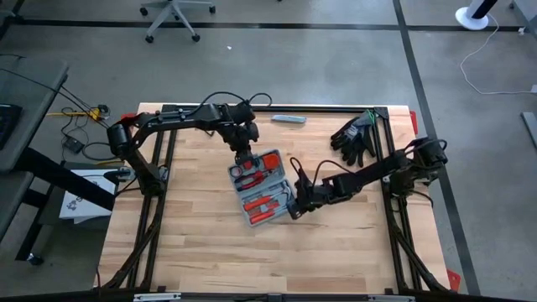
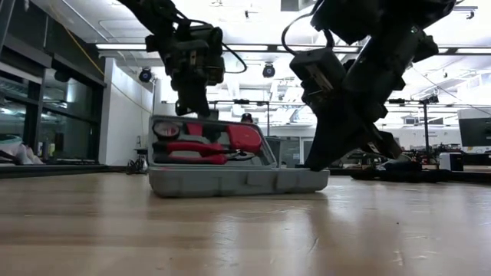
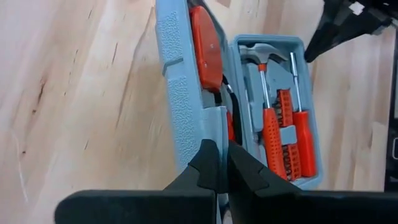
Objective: Prefit tool cases
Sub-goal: Close the gray prefit tool case
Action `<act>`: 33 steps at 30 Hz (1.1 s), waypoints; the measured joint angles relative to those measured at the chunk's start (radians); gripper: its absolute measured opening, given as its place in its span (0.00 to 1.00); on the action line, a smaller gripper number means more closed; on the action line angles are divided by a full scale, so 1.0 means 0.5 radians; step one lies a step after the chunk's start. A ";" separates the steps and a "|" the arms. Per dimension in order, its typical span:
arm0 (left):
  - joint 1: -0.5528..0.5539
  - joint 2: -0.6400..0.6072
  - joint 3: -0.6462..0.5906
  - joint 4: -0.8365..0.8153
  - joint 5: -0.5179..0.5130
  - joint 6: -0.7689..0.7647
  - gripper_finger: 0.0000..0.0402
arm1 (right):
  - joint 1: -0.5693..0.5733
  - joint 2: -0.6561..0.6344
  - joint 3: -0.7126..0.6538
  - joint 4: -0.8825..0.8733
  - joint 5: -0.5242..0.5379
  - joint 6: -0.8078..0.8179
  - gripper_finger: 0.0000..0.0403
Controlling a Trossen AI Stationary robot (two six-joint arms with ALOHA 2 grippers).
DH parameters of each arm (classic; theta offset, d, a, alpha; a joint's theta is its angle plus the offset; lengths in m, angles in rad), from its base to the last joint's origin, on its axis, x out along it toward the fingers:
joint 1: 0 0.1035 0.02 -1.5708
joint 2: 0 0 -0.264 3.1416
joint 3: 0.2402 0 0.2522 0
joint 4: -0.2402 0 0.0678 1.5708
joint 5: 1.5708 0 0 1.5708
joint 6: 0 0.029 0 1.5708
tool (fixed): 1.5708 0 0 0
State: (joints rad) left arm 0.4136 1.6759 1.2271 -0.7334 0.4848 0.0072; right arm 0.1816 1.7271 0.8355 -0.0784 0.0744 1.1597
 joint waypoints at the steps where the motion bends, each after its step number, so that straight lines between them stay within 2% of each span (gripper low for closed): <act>1: -0.001 -0.001 0.001 0.000 0.008 -0.003 0.00 | -0.011 0.000 0.000 0.003 0.006 -0.013 0.00; 3: -0.014 0.007 0.000 0.016 0.063 -0.007 0.00 | -0.049 0.009 -0.002 0.001 0.128 -0.031 0.00; 4: -0.025 0.008 -0.003 0.001 0.057 -0.009 0.00 | -0.058 0.002 -0.001 -0.018 0.122 -0.032 0.00; 5: -0.029 0.008 -0.005 -0.019 0.133 -0.011 0.00 | -0.070 0.002 -0.008 -0.027 0.156 -0.030 0.00; 9: -0.068 0.004 -0.002 0.000 0.166 -0.013 0.00 | -0.114 0.002 -0.005 -0.014 0.071 -0.068 0.00; 14: -0.085 0.003 0.000 -0.001 0.092 -0.010 0.00 | -0.122 -0.022 -0.006 -0.013 0.061 -0.086 0.00; 17: -0.072 -0.004 -0.004 0.025 0.022 0.011 0.00 | -0.083 -0.094 -0.010 -0.027 0.199 -0.086 0.00; 20: -0.057 -0.023 -0.008 0.011 0.047 0.024 0.00 | -0.041 -0.227 -0.007 -0.076 0.271 -0.077 0.00; 26: -0.029 -0.040 -0.007 0.029 0.006 0.048 0.00 | 0.109 -0.391 -0.003 -0.098 0.259 -0.013 0.00; 33: -0.012 -0.041 -0.006 0.088 0.021 0.062 0.00 | 0.356 -0.279 -0.002 -0.274 0.144 0.198 0.00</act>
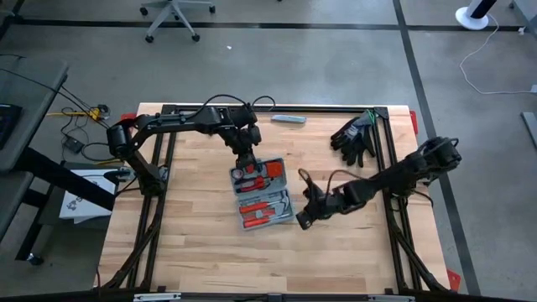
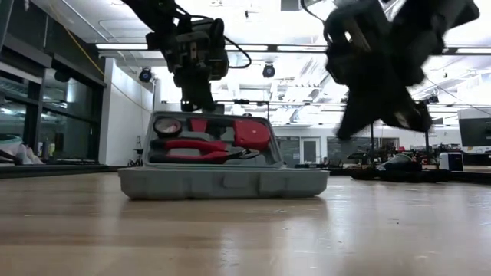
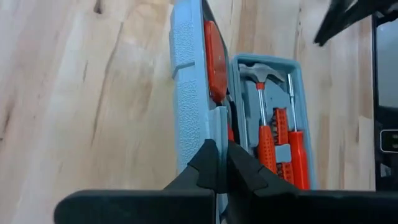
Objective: Prefit tool cases
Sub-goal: Close the gray prefit tool case
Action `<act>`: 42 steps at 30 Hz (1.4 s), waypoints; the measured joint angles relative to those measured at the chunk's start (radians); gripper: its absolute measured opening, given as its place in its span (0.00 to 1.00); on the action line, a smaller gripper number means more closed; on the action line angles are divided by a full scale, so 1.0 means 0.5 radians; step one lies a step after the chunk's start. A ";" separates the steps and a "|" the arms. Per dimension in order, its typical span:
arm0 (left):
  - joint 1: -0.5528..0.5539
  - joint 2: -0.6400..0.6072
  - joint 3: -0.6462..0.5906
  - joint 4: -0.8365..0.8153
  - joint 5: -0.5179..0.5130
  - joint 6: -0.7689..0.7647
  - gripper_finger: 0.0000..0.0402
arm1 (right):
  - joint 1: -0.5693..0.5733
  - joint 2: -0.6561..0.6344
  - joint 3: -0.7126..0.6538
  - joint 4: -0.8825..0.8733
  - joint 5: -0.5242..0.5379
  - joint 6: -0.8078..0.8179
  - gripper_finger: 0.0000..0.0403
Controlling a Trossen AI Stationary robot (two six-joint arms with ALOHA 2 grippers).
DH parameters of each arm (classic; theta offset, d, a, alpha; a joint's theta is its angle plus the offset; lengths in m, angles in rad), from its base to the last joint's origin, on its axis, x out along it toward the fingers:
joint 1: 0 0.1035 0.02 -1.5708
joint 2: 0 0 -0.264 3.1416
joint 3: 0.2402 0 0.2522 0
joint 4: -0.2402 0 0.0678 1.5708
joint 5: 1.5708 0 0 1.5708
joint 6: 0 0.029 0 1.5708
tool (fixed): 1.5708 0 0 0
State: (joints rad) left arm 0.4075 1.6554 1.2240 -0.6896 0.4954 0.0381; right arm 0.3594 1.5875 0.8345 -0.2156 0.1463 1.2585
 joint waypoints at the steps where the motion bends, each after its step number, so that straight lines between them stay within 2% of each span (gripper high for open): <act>1: 0.005 0.000 0.000 0.003 -0.001 0.003 0.00 | 0.023 0.035 -0.001 -0.018 -0.002 0.032 0.00; 4: 0.020 0.000 0.000 -0.001 0.001 0.001 0.00 | 0.081 0.133 -0.001 0.032 -0.003 0.141 0.00; 9: 0.033 0.000 0.031 -0.033 0.013 -0.006 0.00 | 0.135 0.280 -0.001 0.342 0.007 0.210 0.00; 16: 0.034 -0.003 0.081 -0.049 0.014 -0.014 0.00 | 0.097 0.406 -0.001 0.623 -0.011 0.228 0.00; 24: 0.011 -0.007 0.082 -0.064 0.012 -0.033 0.00 | 0.020 0.399 0.001 0.754 0.007 0.166 0.00; 35: -0.067 -0.007 0.084 -0.065 0.001 -0.076 0.00 | -0.140 0.399 0.001 0.741 0.008 0.038 0.00; 38: -0.130 -0.008 0.085 -0.044 -0.040 -0.106 0.00 | -0.188 0.399 0.001 0.738 0.012 -0.002 0.00; 42: -0.244 -0.008 0.085 -0.016 -0.236 -0.135 0.00 | -0.238 0.399 0.001 0.737 0.013 -0.053 0.00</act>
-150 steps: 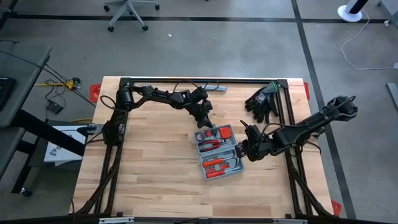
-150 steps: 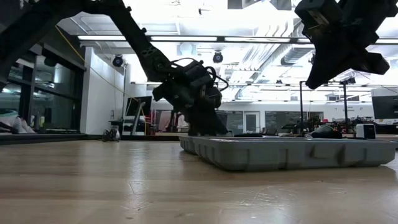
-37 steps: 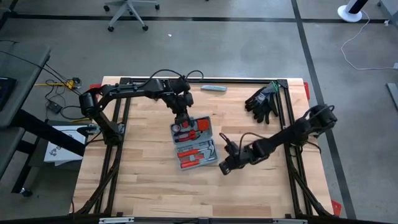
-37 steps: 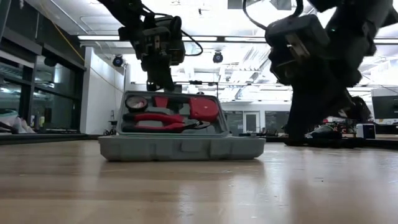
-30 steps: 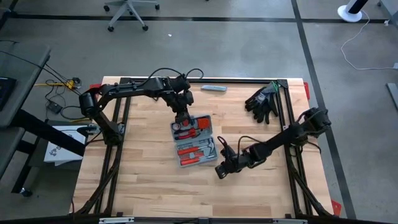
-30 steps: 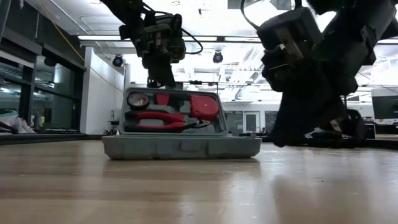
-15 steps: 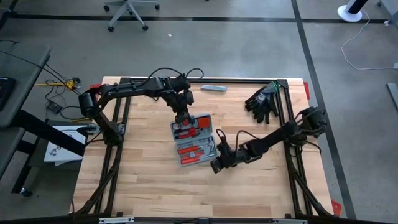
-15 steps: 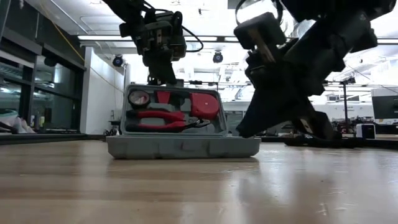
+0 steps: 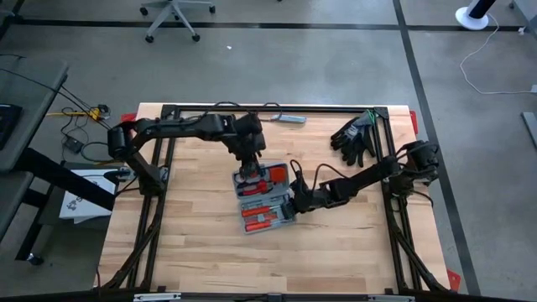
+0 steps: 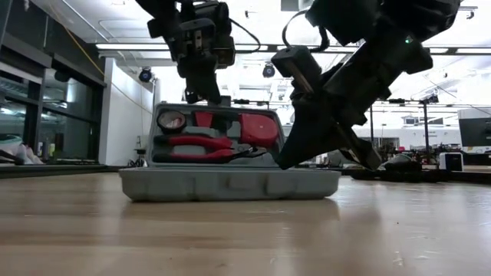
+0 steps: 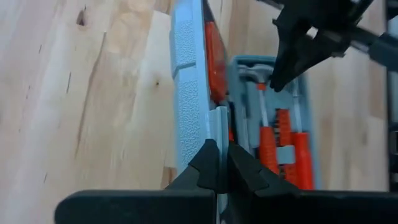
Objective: Prefit tool cases
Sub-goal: Close the gray prefit tool case
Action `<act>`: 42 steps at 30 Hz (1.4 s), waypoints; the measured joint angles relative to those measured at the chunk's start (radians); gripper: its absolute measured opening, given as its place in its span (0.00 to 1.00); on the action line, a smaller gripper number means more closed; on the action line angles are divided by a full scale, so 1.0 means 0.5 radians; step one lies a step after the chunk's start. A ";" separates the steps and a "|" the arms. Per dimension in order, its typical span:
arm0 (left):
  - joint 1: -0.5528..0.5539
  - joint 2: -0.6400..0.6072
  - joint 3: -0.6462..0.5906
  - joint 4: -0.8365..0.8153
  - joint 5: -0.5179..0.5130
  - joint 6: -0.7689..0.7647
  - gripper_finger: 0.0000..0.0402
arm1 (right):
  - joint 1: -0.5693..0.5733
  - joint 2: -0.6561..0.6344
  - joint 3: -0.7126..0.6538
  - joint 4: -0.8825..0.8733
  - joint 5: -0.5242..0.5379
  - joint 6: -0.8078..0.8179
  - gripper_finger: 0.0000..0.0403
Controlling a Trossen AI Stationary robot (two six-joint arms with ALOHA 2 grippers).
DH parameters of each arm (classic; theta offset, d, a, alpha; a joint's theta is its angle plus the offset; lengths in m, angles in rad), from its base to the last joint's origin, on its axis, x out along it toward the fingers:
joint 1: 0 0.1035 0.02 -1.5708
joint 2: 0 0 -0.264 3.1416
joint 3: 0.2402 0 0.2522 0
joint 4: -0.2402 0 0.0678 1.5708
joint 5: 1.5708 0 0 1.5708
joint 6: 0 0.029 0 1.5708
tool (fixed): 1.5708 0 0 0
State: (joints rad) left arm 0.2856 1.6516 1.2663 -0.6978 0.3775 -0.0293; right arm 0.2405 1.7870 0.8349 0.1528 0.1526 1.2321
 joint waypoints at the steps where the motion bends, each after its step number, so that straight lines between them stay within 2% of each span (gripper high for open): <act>1: -0.027 0.000 0.000 0.002 -0.043 -0.007 0.00 | -0.007 0.000 0.000 -0.001 0.000 -0.007 0.00; 9: -0.202 0.000 0.000 0.061 -0.227 -0.097 0.00 | -0.040 0.047 0.000 0.015 -0.059 -0.058 0.00; 16: -0.191 0.001 0.000 0.095 -0.259 -0.131 0.00 | -0.022 -0.062 0.000 0.063 -0.062 -0.134 0.00; 23: -0.115 0.001 -0.023 0.150 -0.265 -0.078 0.00 | 0.041 -0.138 0.002 -0.091 -0.074 -0.139 0.00; 28: -0.042 0.037 -0.131 0.266 -0.245 -0.084 0.00 | 0.111 -0.138 0.002 -0.111 -0.091 -0.113 0.00; 33: 0.013 0.186 -0.220 0.416 -0.169 -0.144 0.00 | 0.174 -0.133 0.001 -0.185 -0.057 -0.031 0.00; 42: 0.100 0.380 -0.223 0.509 0.020 -0.128 0.00 | 0.268 -0.117 0.001 -0.223 -0.047 0.052 0.00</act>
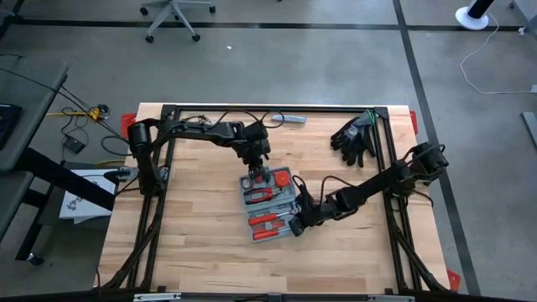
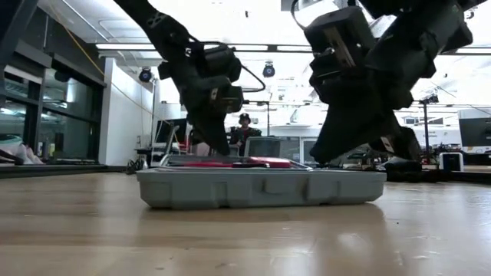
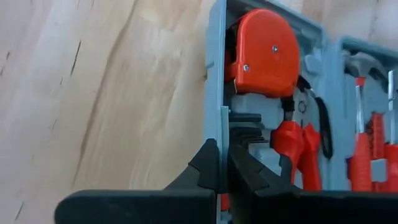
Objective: Prefit tool cases
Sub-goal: Close the gray prefit tool case
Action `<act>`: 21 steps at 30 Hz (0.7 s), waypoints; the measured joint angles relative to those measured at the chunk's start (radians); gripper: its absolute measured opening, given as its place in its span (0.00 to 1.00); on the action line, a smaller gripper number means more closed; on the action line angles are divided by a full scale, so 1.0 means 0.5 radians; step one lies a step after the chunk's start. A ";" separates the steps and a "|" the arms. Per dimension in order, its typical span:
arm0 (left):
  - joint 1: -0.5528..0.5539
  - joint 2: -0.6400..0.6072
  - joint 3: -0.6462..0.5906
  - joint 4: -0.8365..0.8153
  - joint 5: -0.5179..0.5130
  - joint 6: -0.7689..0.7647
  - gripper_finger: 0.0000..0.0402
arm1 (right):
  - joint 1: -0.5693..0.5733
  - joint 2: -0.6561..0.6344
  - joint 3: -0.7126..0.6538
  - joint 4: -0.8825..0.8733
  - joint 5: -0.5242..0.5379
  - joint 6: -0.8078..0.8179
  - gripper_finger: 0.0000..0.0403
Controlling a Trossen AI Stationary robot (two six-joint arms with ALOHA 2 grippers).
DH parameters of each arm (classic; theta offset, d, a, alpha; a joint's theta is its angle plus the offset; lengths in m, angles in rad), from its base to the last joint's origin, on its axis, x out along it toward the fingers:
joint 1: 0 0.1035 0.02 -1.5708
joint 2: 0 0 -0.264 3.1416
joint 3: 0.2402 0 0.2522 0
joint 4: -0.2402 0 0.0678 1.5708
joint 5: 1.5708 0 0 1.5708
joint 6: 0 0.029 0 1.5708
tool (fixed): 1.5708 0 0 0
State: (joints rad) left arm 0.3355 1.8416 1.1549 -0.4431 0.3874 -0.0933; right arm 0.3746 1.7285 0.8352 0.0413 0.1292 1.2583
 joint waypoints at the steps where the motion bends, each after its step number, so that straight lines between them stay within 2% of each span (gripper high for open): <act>1: 0.009 0.013 0.000 -0.004 -0.004 0.017 0.00 | 0.017 0.004 -0.001 -0.002 0.000 0.010 0.00; 5: 0.032 0.050 -0.001 0.001 -0.001 0.087 0.02 | 0.084 0.026 -0.001 0.010 0.003 0.085 0.00; 12: 0.088 0.055 -0.001 0.035 -0.006 0.224 0.12 | 0.118 0.054 0.000 0.028 0.018 0.161 0.00; 17: 0.111 0.110 0.003 0.114 0.193 0.224 0.17 | 0.119 0.063 0.001 0.047 0.030 0.183 0.00; 21: 0.115 0.218 0.002 0.103 0.241 0.189 0.20 | 0.121 0.066 0.000 0.041 0.029 0.197 0.00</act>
State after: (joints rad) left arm 0.3930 1.9507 1.1561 -0.3917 0.5080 0.0013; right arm 0.4351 1.7617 0.8352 0.0616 0.1436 1.3567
